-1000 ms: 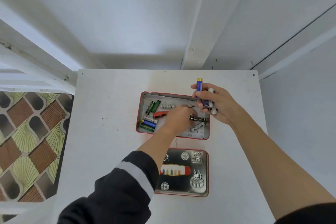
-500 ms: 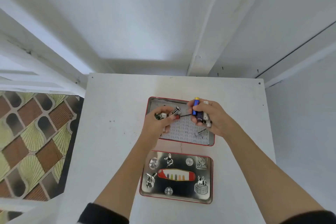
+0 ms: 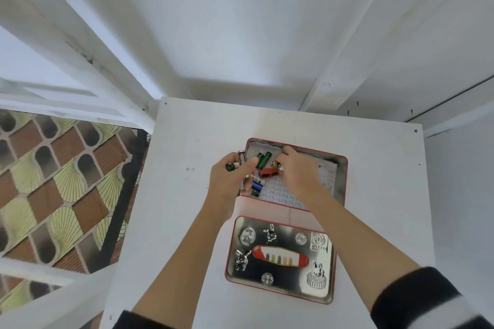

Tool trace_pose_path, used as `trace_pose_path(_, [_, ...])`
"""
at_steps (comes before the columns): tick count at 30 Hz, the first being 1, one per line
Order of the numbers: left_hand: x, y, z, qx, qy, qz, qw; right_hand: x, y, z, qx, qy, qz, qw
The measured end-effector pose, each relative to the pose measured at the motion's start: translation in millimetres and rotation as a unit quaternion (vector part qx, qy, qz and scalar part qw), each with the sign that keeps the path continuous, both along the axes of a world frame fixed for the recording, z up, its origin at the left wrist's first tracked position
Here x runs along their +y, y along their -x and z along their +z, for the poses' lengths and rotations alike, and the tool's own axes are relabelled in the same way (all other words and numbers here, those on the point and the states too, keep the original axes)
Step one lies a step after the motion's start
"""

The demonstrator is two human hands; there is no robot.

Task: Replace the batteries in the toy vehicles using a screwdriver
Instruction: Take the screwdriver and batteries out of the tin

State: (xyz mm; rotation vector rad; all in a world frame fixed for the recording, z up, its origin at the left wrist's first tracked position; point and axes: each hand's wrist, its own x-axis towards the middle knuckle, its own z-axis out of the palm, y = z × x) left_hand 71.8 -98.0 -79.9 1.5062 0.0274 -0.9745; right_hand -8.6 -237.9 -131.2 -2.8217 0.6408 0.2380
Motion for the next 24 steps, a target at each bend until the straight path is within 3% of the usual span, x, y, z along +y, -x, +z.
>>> trace_pose_path(12, [-10.3, 1.4, -2.0, -0.049, -0.065, -0.050, 0.995, 0.4, -9.5, 12.1, 0.130, 0.047, 0.022, 0.990])
trace_pose_path(18, [-10.4, 3.3, -7.5, -0.056, -0.070, -0.021, 0.996, 1.5, -0.1, 8.0, 0.117, 0.001, 0.011, 0.993])
trace_pose_path(21, [-10.7, 2.9, -8.7, -0.059, -0.073, -0.021, 0.995, -2.4, 10.3, 6.9, 0.056, -0.120, -0.095, 0.987])
trace_pose_path(22, [-11.6, 2.9, -9.4, -0.062, -0.078, -0.025, 0.995, -4.1, 13.7, 8.3, 0.018, -0.200, -0.156, 0.967])
trace_pose_path(24, [-14.5, 3.8, -11.7, -0.071, -0.090, -0.034, 0.993, -7.1, 20.6, 16.0, -0.058, -0.376, -0.274, 0.883])
